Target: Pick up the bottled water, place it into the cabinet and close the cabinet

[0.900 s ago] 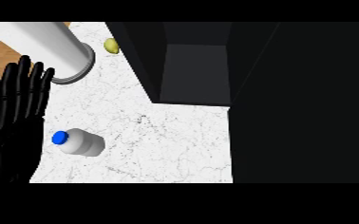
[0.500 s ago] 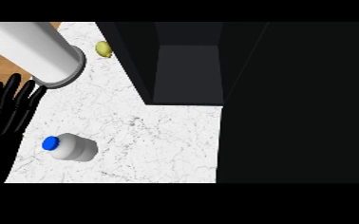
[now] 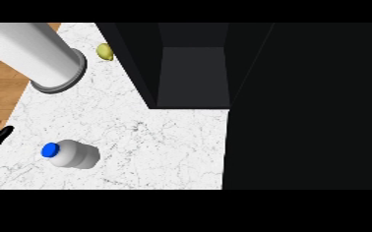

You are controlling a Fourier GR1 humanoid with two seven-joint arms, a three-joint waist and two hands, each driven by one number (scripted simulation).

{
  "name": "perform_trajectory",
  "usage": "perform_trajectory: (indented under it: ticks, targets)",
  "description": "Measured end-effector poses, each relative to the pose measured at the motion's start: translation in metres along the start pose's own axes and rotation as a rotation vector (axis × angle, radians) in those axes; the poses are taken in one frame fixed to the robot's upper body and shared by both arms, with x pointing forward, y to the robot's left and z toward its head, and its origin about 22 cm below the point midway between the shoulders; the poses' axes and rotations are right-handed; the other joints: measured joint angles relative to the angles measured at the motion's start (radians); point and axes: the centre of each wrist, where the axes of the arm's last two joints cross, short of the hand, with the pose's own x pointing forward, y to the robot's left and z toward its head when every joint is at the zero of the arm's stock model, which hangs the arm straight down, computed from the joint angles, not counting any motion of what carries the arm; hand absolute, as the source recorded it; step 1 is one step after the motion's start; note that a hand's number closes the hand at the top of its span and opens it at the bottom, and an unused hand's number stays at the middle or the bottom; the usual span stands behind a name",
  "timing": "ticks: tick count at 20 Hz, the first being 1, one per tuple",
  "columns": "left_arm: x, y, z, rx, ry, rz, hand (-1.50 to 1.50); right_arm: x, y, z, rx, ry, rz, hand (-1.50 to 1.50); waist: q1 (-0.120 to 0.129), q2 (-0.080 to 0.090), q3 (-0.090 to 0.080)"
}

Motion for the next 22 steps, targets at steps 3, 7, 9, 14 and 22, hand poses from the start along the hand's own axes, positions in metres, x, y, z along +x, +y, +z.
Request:
perform_trajectory:
  ticks: [3,7,9,14,22]
  targets:
    - [0.009,0.008,0.02,0.008,0.026,-0.002,-1.5,0.0,-0.002,0.01,-0.003,0.027,0.011,-1.5,-0.001,0.0,0.0]
    - [0.007,0.01,0.033,0.027,0.05,-0.016,-1.5,-0.002,0.0,0.021,0.002,0.048,-0.001,-1.5,-0.004,0.001,0.0]
    - [0.008,0.014,0.038,0.032,0.064,-0.023,-1.5,-0.003,-0.001,0.025,0.003,0.055,0.004,-1.5,-0.004,0.001,0.0]
    - [-0.011,0.018,0.042,0.077,0.064,-0.031,-1.5,-0.006,0.005,0.033,0.013,0.059,-0.027,-1.5,-0.01,0.002,0.0]
    - [-0.044,0.031,0.037,0.156,0.096,-0.072,-1.5,-0.007,0.005,0.051,0.008,0.071,-0.018,-1.5,-0.02,0.002,-0.001]
